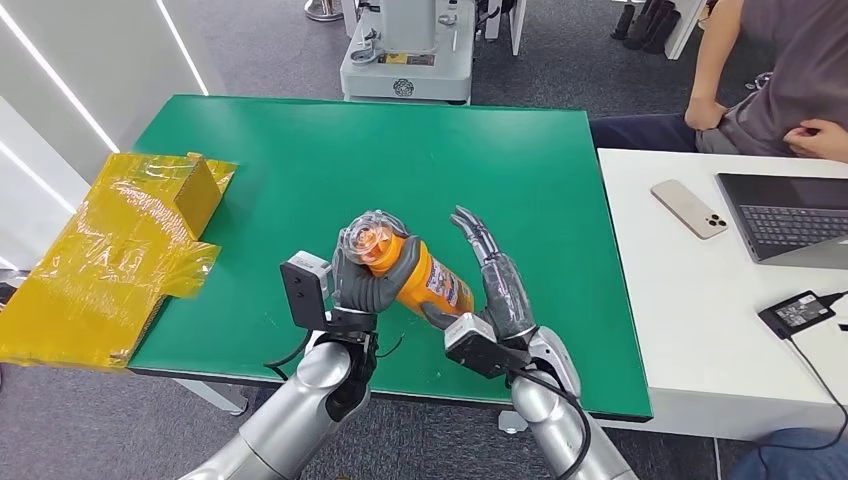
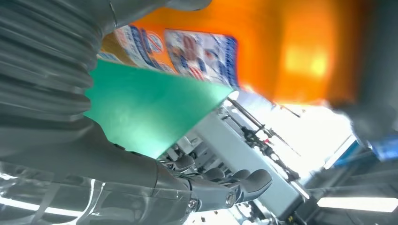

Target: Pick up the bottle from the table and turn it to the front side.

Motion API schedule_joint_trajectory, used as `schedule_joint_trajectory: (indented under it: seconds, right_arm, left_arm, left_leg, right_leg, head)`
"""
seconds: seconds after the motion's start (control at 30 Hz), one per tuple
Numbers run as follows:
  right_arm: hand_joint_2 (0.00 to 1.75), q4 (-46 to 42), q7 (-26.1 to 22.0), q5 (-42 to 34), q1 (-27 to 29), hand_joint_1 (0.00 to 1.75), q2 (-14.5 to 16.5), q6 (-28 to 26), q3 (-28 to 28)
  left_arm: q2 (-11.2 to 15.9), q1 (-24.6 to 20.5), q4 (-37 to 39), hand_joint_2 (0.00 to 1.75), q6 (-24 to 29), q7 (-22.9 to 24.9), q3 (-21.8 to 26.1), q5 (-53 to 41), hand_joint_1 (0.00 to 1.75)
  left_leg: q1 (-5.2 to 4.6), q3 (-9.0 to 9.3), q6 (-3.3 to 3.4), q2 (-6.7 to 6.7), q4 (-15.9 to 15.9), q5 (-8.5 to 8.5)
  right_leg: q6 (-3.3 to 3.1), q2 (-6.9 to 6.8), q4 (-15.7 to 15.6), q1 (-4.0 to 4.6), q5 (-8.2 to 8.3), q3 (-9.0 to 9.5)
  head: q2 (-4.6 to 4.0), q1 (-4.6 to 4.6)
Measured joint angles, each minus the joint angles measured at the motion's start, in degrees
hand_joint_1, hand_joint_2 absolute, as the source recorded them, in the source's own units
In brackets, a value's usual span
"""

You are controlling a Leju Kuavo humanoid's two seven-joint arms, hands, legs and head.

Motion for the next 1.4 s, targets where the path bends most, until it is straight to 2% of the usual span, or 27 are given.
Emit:
schedule_joint_trajectory:
  seconds: [0.23,0.47,0.6,0.77,0.9,1.13,1.3,1.4]
  right_arm:
    - [1.75,-8.6,-2.6,-7.0,3.7,0.0,-0.3,3.0,-1.4]
    - [1.75,-12.7,-3.2,-7.3,7.7,0.0,-0.5,2.0,-3.7]
    - [1.75,-14.2,-3.4,-6.3,10.0,0.0,-0.5,1.9,-5.0]
    - [1.75,-16.1,-3.3,-5.0,12.2,0.0,-0.5,2.0,-6.4]
    - [1.75,-17.5,-3.3,-3.7,13.8,0.0,-0.5,2.0,-7.3]
    - [1.75,-19.6,-3.2,-2.1,16.4,0.0,-0.5,2.1,-8.5]
    - [1.75,-21.1,-2.6,-0.5,17.4,0.0,-0.5,3.0,-8.8]
    - [1.75,-22.0,-2.4,0.3,18.0,0.0,-0.5,3.8,-9.1]
  left_arm:
    - [0.6,1.0,-0.6,1.75,2.4,-1.2,0.5,0.0,1.75]
    - [1.4,2.3,-4.5,1.75,6.4,-2.8,3.8,-2.6,1.75]
    - [2.7,2.6,-7.6,1.75,9.1,-2.3,6.1,-7.9,1.75]
    - [6.1,2.8,-12.0,1.75,10.6,1.1,9.1,-19.0,1.75]
    - [9.7,1.9,-13.9,1.75,10.9,6.3,11.0,-31.5,1.75]
    - [16.0,-3.3,-11.9,1.75,10.6,13.4,12.1,-45.1,1.75]
    - [18.5,-6.6,-6.9,1.75,2.9,18.5,12.0,-51.7,1.75]
    - [19.5,-8.6,-1.9,1.75,0.2,20.0,11.4,-55.3,1.75]
  left_leg:
    - [0.0,0.0,0.0,0.0,0.0,0.0]
    - [0.0,-0.01,0.0,-0.01,0.0,0.0]
    - [0.01,-0.01,0.0,0.0,0.0,0.0]
    - [0.02,0.01,-0.01,0.01,0.0,0.0]
    - [0.02,0.02,-0.02,0.01,0.0,0.02]
    - [0.02,0.03,-0.04,0.04,0.0,0.03]
    - [0.01,0.03,-0.06,0.04,0.0,0.04]
    - [0.01,0.03,-0.06,0.09,0.0,0.04]
  right_leg:
    - [0.0,0.0,0.0,0.0,0.0,-0.01]
    - [0.0,-0.01,0.0,0.0,-0.01,-0.01]
    - [0.0,0.0,0.0,0.01,0.0,-0.01]
    - [-0.01,0.01,0.0,0.01,-0.01,-0.01]
    - [-0.02,0.01,0.0,0.02,-0.02,-0.02]
    - [-0.03,0.03,0.0,0.02,-0.01,-0.02]
    - [-0.03,0.04,0.0,0.01,-0.01,-0.03]
    - [-0.03,0.1,0.0,0.01,0.0,-0.04]
  head:
    - [0.0,0.0]
    - [0.0,0.0]
    - [0.0,0.0]
    - [0.0,0.0]
    - [0.0,0.01]
    - [0.0,0.01]
    - [0.0,0.01]
    - [0.0,0.02]
